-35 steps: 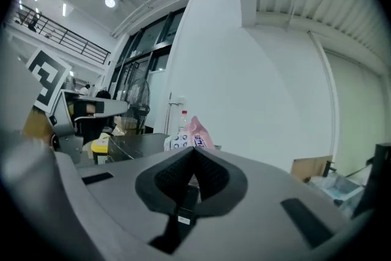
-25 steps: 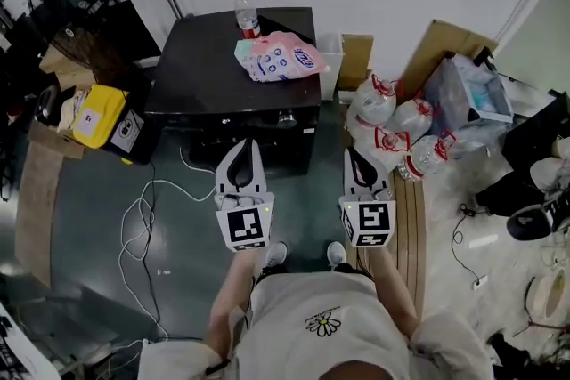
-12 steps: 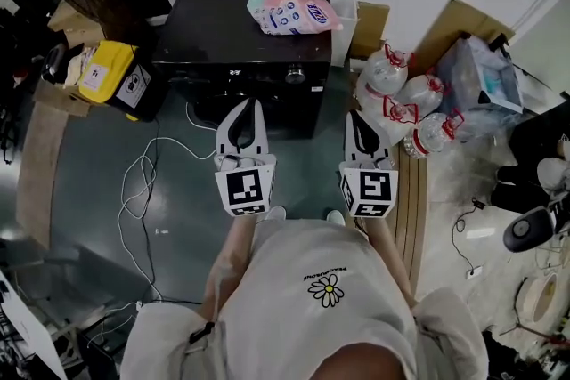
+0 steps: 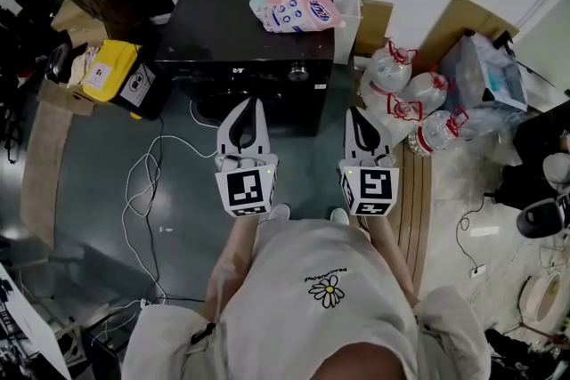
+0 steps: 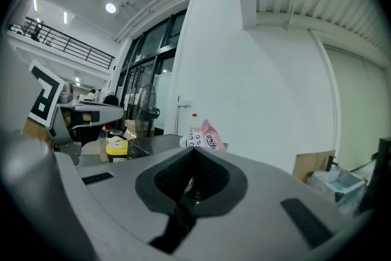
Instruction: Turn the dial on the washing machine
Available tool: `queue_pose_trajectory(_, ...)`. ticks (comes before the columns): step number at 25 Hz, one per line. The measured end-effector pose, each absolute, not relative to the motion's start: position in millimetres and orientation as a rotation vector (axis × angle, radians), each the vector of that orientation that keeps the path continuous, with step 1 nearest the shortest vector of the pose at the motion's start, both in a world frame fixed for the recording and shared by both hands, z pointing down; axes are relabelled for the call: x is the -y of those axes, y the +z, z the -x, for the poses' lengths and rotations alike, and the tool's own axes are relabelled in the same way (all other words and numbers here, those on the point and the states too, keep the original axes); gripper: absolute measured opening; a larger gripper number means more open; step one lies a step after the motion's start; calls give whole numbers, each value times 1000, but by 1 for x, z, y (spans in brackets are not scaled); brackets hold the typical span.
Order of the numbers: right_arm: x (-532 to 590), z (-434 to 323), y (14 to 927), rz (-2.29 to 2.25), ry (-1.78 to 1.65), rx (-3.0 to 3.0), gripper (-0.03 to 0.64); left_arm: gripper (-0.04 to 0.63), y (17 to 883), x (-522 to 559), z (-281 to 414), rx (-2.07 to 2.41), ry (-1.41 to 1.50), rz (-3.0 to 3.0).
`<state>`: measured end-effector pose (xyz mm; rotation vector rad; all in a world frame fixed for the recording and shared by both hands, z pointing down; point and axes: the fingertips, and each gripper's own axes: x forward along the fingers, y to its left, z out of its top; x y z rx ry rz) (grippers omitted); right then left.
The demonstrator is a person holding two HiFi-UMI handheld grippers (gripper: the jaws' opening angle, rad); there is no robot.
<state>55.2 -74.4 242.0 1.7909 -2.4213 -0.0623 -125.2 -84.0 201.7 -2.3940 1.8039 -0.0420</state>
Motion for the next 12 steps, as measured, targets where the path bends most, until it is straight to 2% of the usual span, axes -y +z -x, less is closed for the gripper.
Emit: queue_pose_trajectory(12,72,-56,250,-1780,-55,2401,3,0,202,84,123,-1794,-22,2409)
